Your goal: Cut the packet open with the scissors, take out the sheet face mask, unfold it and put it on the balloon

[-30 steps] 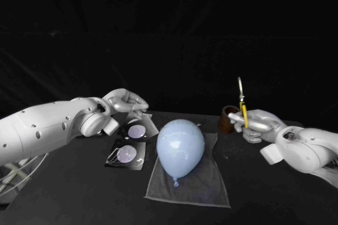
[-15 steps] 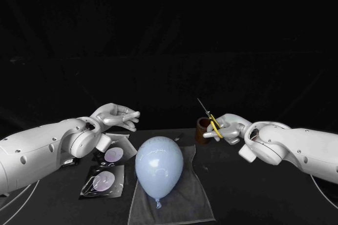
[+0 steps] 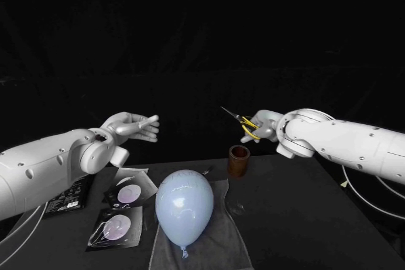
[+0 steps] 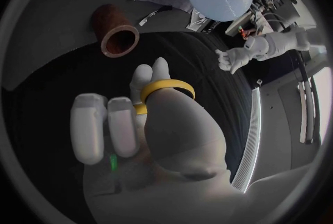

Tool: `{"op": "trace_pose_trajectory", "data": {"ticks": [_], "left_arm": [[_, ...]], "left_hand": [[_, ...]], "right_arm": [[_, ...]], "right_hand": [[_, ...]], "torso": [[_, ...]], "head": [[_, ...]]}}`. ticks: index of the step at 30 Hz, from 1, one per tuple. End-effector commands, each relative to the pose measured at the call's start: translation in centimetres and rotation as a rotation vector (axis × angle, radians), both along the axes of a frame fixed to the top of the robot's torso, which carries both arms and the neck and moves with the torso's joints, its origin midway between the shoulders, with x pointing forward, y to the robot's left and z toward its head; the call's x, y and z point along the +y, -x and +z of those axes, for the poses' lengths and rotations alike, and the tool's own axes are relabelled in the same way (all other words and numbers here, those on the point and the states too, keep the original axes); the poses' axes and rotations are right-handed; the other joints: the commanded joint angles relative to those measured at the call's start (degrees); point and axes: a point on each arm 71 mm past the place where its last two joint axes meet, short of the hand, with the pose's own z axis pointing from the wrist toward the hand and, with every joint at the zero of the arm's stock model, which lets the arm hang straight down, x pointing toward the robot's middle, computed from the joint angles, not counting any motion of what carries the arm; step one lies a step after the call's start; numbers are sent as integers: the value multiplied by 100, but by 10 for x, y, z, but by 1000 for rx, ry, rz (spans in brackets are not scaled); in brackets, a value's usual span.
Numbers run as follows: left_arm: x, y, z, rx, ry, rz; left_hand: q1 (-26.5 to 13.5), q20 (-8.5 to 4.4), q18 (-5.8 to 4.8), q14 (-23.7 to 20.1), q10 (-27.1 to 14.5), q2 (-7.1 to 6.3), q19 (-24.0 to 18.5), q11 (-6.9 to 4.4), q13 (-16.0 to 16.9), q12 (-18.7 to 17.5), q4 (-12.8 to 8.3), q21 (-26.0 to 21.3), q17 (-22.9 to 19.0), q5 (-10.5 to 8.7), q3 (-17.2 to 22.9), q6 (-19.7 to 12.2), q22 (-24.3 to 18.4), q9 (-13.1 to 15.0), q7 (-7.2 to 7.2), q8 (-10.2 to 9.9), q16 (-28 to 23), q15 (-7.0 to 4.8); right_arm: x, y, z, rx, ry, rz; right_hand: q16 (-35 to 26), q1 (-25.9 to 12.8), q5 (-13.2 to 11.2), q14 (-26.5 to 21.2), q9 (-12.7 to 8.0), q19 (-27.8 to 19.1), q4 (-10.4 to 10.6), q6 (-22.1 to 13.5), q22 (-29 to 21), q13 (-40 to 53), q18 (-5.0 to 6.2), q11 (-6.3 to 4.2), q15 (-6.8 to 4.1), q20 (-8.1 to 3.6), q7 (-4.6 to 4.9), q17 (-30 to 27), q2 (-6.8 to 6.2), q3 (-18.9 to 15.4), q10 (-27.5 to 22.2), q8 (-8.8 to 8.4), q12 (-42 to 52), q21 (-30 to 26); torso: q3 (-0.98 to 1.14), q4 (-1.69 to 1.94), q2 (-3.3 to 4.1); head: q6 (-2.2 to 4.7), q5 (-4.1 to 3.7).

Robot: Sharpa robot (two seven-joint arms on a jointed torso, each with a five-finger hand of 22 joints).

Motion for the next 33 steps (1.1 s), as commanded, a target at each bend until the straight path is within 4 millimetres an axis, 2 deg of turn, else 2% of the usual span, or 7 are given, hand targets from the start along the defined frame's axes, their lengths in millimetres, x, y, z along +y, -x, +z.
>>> {"op": "trace_pose_trajectory", "data": {"ticks": [1, 9, 15, 22, 26, 30, 33], "left_arm": [[-7, -8, 14, -26, -25, -70], [-24, -33, 52, -131, -111, -74], [-37, -45, 65, -200, -151, -54], [-61, -50, 68, -231, -230, -100], [-78, -49, 66, -232, -296, -159], [-94, -46, 63, -224, -350, -216], [-106, -44, 60, -213, -386, -262]], "left_hand": [[-79, 42, 12, -58, -50, -19, -107, 37, -4, -73, 10, -76, -74, -10, -59, -69, -44, -22, 82, -48, -136, 22], [-231, 218, -14, -365, -190, -50, -542, 121, -11, -304, 14, -410, -360, -10, -111, -163, -141, -66, 132, -155, -711, 147], [-260, 236, -69, -561, -401, -141, -711, 188, -32, -498, 19, -556, -536, -10, -60, -280, -135, -98, 182, -241, -1042, 244], [-494, 244, -240, -736, -562, -440, -953, 284, -27, -640, 35, -738, -702, -6, -96, -422, -139, -132, 285, -347, -1340, 344], [-586, 246, -393, -876, -676, -611, -1155, 337, -30, -721, 42, -877, -807, -3, -228, -512, -143, -152, 331, -411, -1522, 407], [-559, 247, -468, -926, -718, -708, -1319, 348, -30, -745, 45, -952, -854, 0, -297, -542, -149, -158, 335, -433, -1598, 428], [-487, 246, -499, -933, -730, -676, -1430, 349, -28, -749, 41, -989, -876, -1, -277, -552, -153, -159, 332, -440, -1629, 433]], "right_arm": [[7, -10, 13, -82, 308, 48], [37, -36, 33, -154, 577, 72], [58, -42, 37, -196, 693, 94], [83, -44, 40, -265, 774, 123], [97, -42, 41, -298, 795, 147], [109, -40, 41, -326, 804, 170], [118, -37, 42, -347, 807, 186]], "right_hand": [[30, 405, -29, 445, -3, 432, 21, 29, 1270, 11, 0, -452, -626, -80, -8, 662, 338, -1, 647, -17, 27, 29], [31, 401, -33, 445, -6, 442, 29, 39, 1282, 2, -6, -452, -627, -80, -10, 666, 311, -21, 647, -17, 9, 54], [34, 401, -35, 446, -8, 454, 32, 45, 1296, 7, -14, -452, -628, -81, -12, 671, 292, -36, 650, -17, 11, 88], [41, 399, -36, 449, -9, 465, 37, 51, 1309, 8, -20, -453, -629, -81, -12, 685, 282, -45, 652, -17, 11, 117], [41, 401, -37, 448, -11, 468, 39, 60, 1313, -5, -23, -454, -630, -81, -15, 685, 269, -56, 649, -16, -9, 126], [43, 401, -37, 449, -11, 469, 39, 61, 1314, -4, -23, -454, -630, -81, -16, 689, 268, -57, 650, -16, -9, 129], [41, 401, -38, 448, -11, 474, 41, 64, 1320, -1, -26, -455, -630, -82, -16, 686, 266, -60, 652, -15, -4, 143]], "torso": [[-8, 7, 10], [-10, 4, 1], [4, -7, 6], [5, 2, 11], [3, -1, 5], [-4, 2, 3], [-5, 8, -1]], "head": [[46, -24], [140, -16], [188, 23], [179, 36], [170, 72], [168, 70], [178, 99]]}}
